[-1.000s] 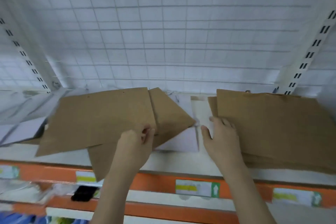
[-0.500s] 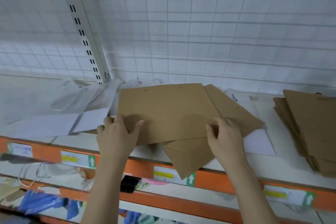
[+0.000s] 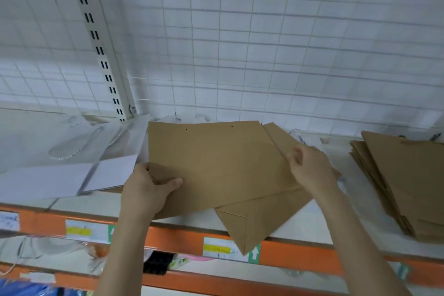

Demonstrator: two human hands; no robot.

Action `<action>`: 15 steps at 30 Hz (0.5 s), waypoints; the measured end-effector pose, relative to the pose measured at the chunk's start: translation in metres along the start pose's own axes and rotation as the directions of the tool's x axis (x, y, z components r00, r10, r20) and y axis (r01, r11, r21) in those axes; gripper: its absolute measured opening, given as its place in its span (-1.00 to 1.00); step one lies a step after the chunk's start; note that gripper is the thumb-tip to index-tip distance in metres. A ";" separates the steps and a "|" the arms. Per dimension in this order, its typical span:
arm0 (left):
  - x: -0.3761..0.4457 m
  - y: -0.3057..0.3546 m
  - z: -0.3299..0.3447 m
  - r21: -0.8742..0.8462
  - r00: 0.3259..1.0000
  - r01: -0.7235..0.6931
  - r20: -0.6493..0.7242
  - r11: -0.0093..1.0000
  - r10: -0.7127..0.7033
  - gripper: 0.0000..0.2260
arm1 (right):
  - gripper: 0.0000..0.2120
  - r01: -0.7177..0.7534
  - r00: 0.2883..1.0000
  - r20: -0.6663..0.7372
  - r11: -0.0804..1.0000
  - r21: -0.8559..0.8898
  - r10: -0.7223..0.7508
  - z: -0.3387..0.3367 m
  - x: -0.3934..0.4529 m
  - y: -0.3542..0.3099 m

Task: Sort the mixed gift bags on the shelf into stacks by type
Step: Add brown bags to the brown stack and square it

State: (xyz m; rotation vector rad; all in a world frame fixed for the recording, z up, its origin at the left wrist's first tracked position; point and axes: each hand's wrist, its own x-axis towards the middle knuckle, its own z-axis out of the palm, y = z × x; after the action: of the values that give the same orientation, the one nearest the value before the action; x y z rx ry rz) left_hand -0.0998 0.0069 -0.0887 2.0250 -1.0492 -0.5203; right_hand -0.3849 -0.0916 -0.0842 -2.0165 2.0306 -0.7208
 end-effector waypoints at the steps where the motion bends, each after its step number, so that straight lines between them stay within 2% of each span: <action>1: -0.001 -0.002 0.000 -0.005 1.000 -0.023 -0.020 1.000 0.023 -0.40 | -0.65 -0.005 1.000 0.010 1.000 -0.012 0.005 -0.002 0.009 0.003; 5: -0.002 -0.005 -0.003 0.016 0.992 -0.056 -0.109 0.998 0.058 -0.42 | -0.51 -0.062 0.988 0.129 0.986 -0.155 0.082 -0.010 0.044 0.026; 8: -0.007 -0.003 -0.008 -0.156 0.991 -0.094 -0.112 0.983 0.077 -0.57 | -0.31 -0.108 0.947 0.274 0.968 -0.225 0.170 -0.012 0.055 0.039; 10: -0.010 -0.002 -0.012 -0.242 0.990 -0.126 -0.091 0.962 0.107 -0.63 | -0.30 -0.116 0.930 0.321 0.971 -0.211 0.181 -0.013 0.057 0.041; 15: -0.011 -0.001 -0.019 -0.217 0.966 -0.257 -0.083 0.942 0.245 -0.55 | -0.39 -0.163 0.900 0.396 0.983 -0.084 0.183 -0.021 0.054 0.035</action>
State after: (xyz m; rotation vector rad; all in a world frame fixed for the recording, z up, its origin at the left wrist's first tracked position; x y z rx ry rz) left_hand -0.0933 0.0245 -0.0781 1.6683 -1.1408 -0.4254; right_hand -0.4290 -0.1418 -0.0713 -1.7922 1.9560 -0.1969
